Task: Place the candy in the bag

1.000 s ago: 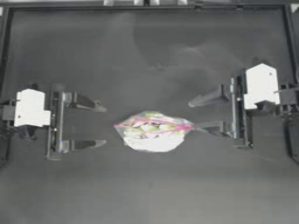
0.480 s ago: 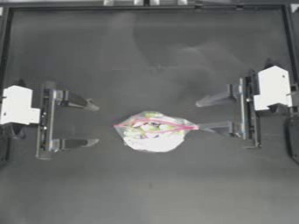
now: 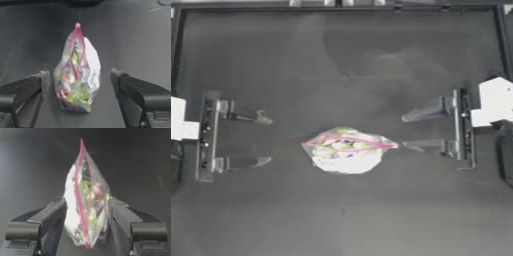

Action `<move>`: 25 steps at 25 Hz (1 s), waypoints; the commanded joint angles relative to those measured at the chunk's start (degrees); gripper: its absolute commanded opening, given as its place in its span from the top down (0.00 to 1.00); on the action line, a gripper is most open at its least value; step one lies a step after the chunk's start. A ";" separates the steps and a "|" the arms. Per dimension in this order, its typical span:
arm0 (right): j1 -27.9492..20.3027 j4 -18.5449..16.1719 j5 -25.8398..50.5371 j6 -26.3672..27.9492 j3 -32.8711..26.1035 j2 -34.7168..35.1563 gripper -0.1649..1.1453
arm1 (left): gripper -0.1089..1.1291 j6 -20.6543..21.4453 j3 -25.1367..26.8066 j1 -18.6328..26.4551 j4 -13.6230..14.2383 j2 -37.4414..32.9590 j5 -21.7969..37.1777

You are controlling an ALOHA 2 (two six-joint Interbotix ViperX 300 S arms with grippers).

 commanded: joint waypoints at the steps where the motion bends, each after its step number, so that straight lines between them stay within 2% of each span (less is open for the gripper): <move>1: 0.09 -0.09 -0.88 -0.09 -0.26 -1.05 0.22 | 0.10 -0.09 -0.18 0.09 -0.09 -1.32 -0.18; 12: 0.09 -0.09 -2.02 -0.09 0.00 -1.67 0.22 | 0.10 -0.09 1.23 0.09 -0.09 -4.83 -0.18; 25: 0.09 0.26 -5.10 0.26 2.90 -6.42 0.22 | 0.10 -0.09 3.08 0.09 -0.09 -9.49 -0.18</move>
